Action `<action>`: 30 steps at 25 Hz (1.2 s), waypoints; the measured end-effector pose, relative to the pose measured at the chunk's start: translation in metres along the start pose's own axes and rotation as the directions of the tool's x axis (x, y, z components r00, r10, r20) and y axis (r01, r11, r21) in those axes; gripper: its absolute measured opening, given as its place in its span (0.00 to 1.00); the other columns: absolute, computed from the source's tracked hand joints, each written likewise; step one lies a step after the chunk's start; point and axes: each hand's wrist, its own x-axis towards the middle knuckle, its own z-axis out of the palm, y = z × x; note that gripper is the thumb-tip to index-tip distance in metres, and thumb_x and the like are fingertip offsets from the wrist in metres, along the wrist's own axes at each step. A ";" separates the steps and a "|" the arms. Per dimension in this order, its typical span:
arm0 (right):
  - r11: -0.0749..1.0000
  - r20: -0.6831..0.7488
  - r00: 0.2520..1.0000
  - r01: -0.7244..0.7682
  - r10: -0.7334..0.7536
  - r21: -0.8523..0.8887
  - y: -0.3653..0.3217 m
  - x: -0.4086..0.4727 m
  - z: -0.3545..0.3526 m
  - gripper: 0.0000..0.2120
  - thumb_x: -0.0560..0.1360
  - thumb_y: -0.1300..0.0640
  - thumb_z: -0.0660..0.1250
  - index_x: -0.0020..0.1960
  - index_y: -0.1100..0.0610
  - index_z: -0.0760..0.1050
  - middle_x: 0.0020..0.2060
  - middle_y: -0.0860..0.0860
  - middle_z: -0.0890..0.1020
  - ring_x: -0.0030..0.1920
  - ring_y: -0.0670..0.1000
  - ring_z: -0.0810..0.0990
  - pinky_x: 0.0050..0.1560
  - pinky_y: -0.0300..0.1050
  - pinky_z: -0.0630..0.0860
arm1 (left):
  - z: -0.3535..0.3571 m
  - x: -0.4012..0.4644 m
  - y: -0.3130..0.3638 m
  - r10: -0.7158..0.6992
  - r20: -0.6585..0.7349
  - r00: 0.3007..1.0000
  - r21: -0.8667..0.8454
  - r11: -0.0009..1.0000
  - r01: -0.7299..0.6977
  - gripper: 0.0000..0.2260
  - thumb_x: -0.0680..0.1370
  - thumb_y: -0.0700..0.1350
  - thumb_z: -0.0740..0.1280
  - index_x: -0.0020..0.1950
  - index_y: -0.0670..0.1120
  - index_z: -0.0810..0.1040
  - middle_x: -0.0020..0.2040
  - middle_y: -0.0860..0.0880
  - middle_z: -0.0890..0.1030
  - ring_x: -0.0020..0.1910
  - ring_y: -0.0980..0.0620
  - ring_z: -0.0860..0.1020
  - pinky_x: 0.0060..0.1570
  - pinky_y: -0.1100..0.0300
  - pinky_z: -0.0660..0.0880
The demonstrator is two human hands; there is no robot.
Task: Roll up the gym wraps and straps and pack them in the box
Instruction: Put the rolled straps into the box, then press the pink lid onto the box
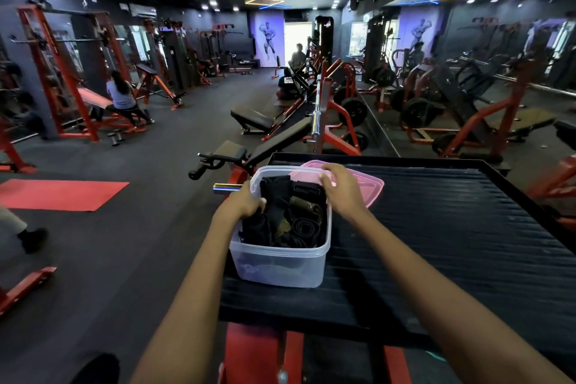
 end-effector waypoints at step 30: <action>0.833 0.065 0.998 0.054 -0.022 -0.551 0.022 -0.006 -0.062 0.19 0.75 0.72 0.54 0.65 0.62 0.65 0.54 0.62 0.79 0.53 0.64 0.78 0.48 0.56 0.74 | 0.026 -0.045 -0.004 -0.019 -0.261 0.965 0.322 0.941 0.106 0.27 0.77 0.58 0.59 0.73 0.48 0.58 0.66 0.40 0.72 0.61 0.35 0.73 0.57 0.46 0.70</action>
